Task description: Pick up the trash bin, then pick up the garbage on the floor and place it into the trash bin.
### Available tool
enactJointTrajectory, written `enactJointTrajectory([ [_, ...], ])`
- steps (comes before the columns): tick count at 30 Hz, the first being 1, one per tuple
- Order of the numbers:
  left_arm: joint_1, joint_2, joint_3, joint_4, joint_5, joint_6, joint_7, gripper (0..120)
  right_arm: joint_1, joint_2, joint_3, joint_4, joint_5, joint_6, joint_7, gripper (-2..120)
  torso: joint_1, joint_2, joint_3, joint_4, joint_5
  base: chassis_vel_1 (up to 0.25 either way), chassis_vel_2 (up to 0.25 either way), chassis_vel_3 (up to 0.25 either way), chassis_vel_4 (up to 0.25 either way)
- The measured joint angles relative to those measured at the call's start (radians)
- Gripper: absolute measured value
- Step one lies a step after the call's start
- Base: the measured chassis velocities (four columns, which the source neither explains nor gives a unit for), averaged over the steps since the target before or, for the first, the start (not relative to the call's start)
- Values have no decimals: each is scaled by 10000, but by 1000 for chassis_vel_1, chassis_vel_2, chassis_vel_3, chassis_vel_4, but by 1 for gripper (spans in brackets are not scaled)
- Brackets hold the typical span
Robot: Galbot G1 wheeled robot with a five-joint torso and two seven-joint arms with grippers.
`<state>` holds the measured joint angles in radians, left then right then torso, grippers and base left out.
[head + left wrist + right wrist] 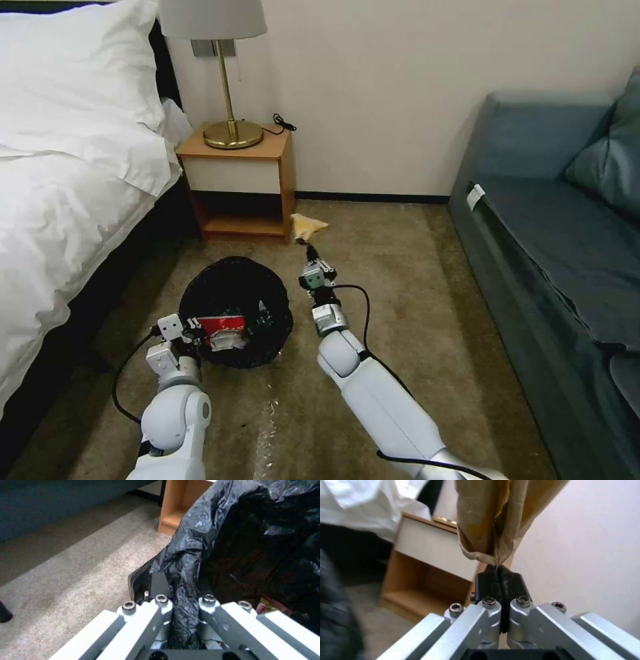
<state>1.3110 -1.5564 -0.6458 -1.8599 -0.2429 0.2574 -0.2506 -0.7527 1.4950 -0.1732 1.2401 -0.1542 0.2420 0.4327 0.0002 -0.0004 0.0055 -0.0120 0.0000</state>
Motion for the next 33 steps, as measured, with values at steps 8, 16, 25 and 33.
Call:
enactJointTrajectory([
  [8,-193,-39,106,46,-107,424,-294,3,181,-1200,-1397,1614,1625,-670,116,0,-1,0,0,-1,-1,0,0,0,0],
  [16,-401,-100,192,125,-159,672,-431,3,505,-1808,-2688,2194,2343,-783,64,0,-1,0,0,-1,-1,0,0,0,0],
  [25,-476,-136,132,167,-250,725,-428,3,663,-2110,-4151,2136,2489,-692,81,0,-1,0,0,0,-1,0,0,0,0],
  [33,-444,-174,130,163,-271,725,-418,3,571,-2241,-4612,1981,2407,-625,96,0,-1,0,0,-1,-1,0,0,0,0],
])
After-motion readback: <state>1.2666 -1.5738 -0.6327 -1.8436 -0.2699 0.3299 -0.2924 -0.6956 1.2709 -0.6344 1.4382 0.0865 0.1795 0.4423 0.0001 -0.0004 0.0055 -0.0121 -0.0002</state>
